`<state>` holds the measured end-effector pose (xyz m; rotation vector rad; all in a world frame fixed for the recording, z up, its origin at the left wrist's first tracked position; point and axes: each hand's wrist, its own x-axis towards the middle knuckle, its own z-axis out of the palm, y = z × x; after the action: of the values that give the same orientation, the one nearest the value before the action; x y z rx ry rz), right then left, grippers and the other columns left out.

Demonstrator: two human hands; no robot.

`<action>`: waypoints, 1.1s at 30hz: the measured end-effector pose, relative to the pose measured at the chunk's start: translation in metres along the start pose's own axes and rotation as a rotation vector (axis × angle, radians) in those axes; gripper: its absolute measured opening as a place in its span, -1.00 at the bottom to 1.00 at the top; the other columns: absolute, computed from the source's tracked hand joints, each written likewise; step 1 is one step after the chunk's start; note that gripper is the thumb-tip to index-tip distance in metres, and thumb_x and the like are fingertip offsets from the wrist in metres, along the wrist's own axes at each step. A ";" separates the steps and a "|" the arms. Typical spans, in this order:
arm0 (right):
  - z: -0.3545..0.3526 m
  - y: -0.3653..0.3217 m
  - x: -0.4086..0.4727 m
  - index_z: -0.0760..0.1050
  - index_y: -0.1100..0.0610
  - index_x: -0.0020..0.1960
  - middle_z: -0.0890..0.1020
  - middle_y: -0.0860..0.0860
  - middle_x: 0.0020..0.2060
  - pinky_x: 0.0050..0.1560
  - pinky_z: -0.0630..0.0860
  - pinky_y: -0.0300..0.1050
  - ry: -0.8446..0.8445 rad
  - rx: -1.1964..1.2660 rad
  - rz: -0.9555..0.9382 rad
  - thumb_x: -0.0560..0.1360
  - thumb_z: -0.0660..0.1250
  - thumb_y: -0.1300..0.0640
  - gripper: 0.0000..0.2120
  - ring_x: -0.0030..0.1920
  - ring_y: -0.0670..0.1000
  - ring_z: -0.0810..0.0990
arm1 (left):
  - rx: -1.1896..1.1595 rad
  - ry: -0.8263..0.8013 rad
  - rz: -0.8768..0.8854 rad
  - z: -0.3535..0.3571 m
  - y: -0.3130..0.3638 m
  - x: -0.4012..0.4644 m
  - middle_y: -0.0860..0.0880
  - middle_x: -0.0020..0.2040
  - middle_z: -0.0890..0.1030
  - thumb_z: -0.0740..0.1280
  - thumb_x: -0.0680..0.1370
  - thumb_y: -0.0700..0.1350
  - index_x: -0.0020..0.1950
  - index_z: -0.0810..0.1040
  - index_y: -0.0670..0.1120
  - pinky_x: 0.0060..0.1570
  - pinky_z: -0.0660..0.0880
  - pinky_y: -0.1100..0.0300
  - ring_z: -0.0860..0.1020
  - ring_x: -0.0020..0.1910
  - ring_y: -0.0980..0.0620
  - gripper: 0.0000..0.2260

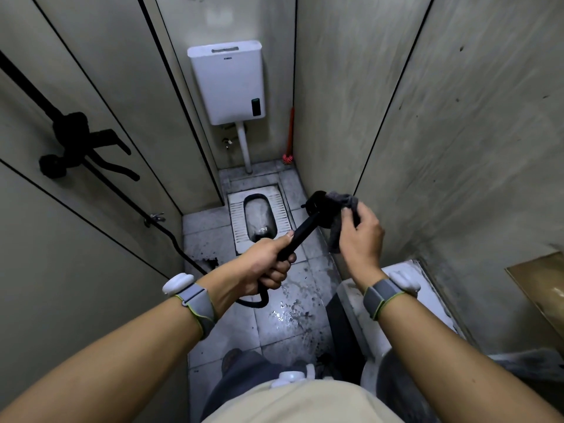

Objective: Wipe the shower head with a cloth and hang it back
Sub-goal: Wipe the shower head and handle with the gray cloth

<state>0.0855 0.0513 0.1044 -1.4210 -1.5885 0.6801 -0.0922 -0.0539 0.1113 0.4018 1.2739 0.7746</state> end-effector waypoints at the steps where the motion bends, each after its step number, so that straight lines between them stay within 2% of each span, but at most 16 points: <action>1: 0.000 -0.002 0.002 0.63 0.18 0.07 0.69 0.10 0.03 0.03 0.50 -0.13 -0.009 0.004 -0.030 0.60 0.30 0.14 -0.83 0.02 0.10 0.63 | 0.002 -0.021 -0.005 -0.001 0.000 -0.001 0.05 -0.44 0.16 0.19 0.67 0.34 -0.18 0.40 -0.06 -0.66 0.06 0.37 0.08 -0.59 0.15 -0.51; 3: 0.001 -0.007 0.003 0.63 0.21 0.23 0.64 0.14 0.28 0.31 0.41 -0.21 -0.107 0.006 -0.073 0.63 0.30 0.15 -0.76 0.31 0.11 0.58 | 0.003 -0.048 -0.012 0.001 -0.001 -0.002 0.06 -0.45 0.16 0.18 0.67 0.34 -0.18 0.40 -0.06 -0.67 0.07 0.38 0.08 -0.59 0.15 -0.51; 5: 0.007 -0.008 -0.005 0.56 0.16 0.39 0.50 0.16 0.47 0.52 0.26 -0.09 -0.291 -0.069 -0.132 0.67 0.27 0.07 -0.66 0.52 0.14 0.38 | 0.004 -0.051 -0.024 0.003 -0.001 -0.003 0.06 -0.46 0.16 0.17 0.67 0.34 -0.18 0.40 -0.06 -0.67 0.07 0.38 0.08 -0.60 0.16 -0.51; 7: 0.009 -0.005 -0.014 0.44 -0.01 0.52 0.37 0.13 0.56 0.60 0.14 0.03 -0.420 -0.154 -0.165 0.70 0.17 -0.04 -0.58 0.62 0.15 0.20 | 0.019 -0.038 -0.031 0.003 -0.001 -0.005 0.06 -0.46 0.16 0.17 0.67 0.33 -0.19 0.39 -0.06 -0.66 0.05 0.39 0.08 -0.60 0.16 -0.51; 9: 0.008 -0.002 -0.017 0.34 -0.11 0.58 0.28 0.10 0.61 0.62 0.07 0.07 -0.458 -0.197 -0.150 0.71 0.09 -0.09 -0.56 0.64 0.15 0.13 | 0.065 -0.033 -0.024 0.001 -0.003 -0.009 0.05 -0.46 0.17 0.17 0.67 0.33 -0.20 0.39 -0.06 -0.64 0.06 0.40 0.09 -0.61 0.15 -0.50; 11: 0.007 0.001 -0.016 0.26 -0.12 0.61 0.24 0.11 0.63 0.63 0.05 0.11 -0.447 -0.251 -0.130 0.72 0.06 -0.11 -0.53 0.64 0.15 0.11 | 0.138 -0.042 -0.007 0.001 -0.006 -0.013 0.04 -0.46 0.18 0.18 0.66 0.34 -0.22 0.39 -0.05 -0.60 0.08 0.42 0.10 -0.60 0.13 -0.50; 16: 0.008 0.000 -0.002 0.20 0.11 0.62 0.25 0.20 0.60 0.58 0.12 0.10 -0.412 -0.275 0.002 0.69 0.10 -0.17 -0.41 0.60 0.19 0.20 | 0.247 -0.042 0.058 0.003 -0.005 -0.021 0.03 -0.46 0.21 0.20 0.66 0.33 -0.25 0.39 -0.02 -0.56 0.09 0.40 0.11 -0.57 0.10 -0.51; 20: 0.016 -0.005 0.006 0.26 0.23 0.56 0.38 0.28 0.49 0.44 0.33 0.12 -0.347 -0.189 0.186 0.67 0.11 -0.22 -0.35 0.47 0.28 0.37 | 0.350 -0.007 0.105 0.006 -0.001 -0.026 0.04 -0.48 0.26 0.23 0.69 0.26 -0.28 0.38 -0.01 -0.57 0.11 0.35 0.14 -0.58 0.08 -0.54; 22: 0.018 -0.007 0.011 0.31 0.28 0.49 0.43 0.33 0.42 0.36 0.38 0.11 -0.316 -0.165 0.303 0.65 0.10 -0.27 -0.31 0.41 0.31 0.43 | 0.524 0.087 0.184 0.011 -0.001 -0.026 0.01 -0.48 0.36 0.27 0.66 0.28 -0.27 0.42 -0.04 -0.58 0.21 0.29 0.26 -0.61 0.05 -0.53; 24: 0.022 -0.010 0.015 0.35 0.32 0.44 0.46 0.36 0.38 0.32 0.39 0.12 -0.295 -0.184 0.362 0.63 0.12 -0.31 -0.27 0.38 0.34 0.45 | 0.795 0.238 0.310 0.016 0.000 -0.023 -0.04 -0.43 0.50 0.33 0.63 0.26 -0.27 0.49 -0.09 -0.53 0.37 0.21 0.44 -0.55 0.00 -0.53; 26: 0.025 -0.014 0.017 0.37 0.32 0.40 0.46 0.36 0.36 0.31 0.40 0.13 -0.285 -0.212 0.361 0.59 0.15 -0.36 -0.23 0.36 0.35 0.46 | 1.126 0.411 0.408 0.018 0.002 -0.019 -0.12 -0.28 0.64 0.37 0.61 0.20 -0.18 0.55 -0.13 -0.32 0.55 0.07 0.62 -0.30 -0.11 -0.59; 27: 0.027 -0.016 0.017 0.37 0.32 0.39 0.46 0.35 0.35 0.31 0.40 0.14 -0.282 -0.222 0.357 0.57 0.16 -0.37 -0.22 0.36 0.35 0.45 | 1.253 0.496 0.432 0.017 0.002 -0.017 -0.17 -0.18 0.66 0.37 0.61 0.16 -0.10 0.56 -0.14 -0.22 0.58 0.00 0.65 -0.17 -0.19 -0.65; 29: 0.032 -0.020 0.017 0.37 0.30 0.39 0.45 0.32 0.35 0.30 0.41 0.15 -0.270 -0.233 0.361 0.54 0.19 -0.39 -0.20 0.36 0.34 0.44 | 1.375 0.637 0.478 0.015 0.001 -0.012 -0.20 -0.07 0.65 0.32 0.63 0.10 0.02 0.51 -0.10 -0.21 0.52 -0.06 0.63 -0.07 -0.32 -0.74; 31: 0.034 -0.023 0.015 0.36 0.28 0.40 0.44 0.30 0.36 0.28 0.41 0.17 -0.259 -0.241 0.365 0.52 0.21 -0.41 -0.19 0.36 0.34 0.43 | 1.407 0.720 0.542 0.014 -0.004 -0.010 -0.14 -0.17 0.60 0.26 0.64 0.06 0.00 0.41 -0.06 -0.29 0.38 -0.03 0.62 -0.14 -0.34 -0.81; 33: 0.035 -0.024 0.011 0.31 0.26 0.46 0.40 0.31 0.38 0.30 0.40 0.18 -0.262 -0.240 0.346 0.53 0.20 -0.40 -0.18 0.37 0.36 0.41 | 1.430 0.745 0.597 0.015 -0.008 -0.009 -0.06 -0.32 0.44 0.24 0.60 0.03 -0.06 0.35 -0.03 -0.34 0.32 0.00 0.60 -0.24 -0.31 -0.83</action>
<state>0.0437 0.0627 0.1106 -1.8742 -1.6829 0.9321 -0.0767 -0.0638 0.1158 1.8221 2.3541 0.3422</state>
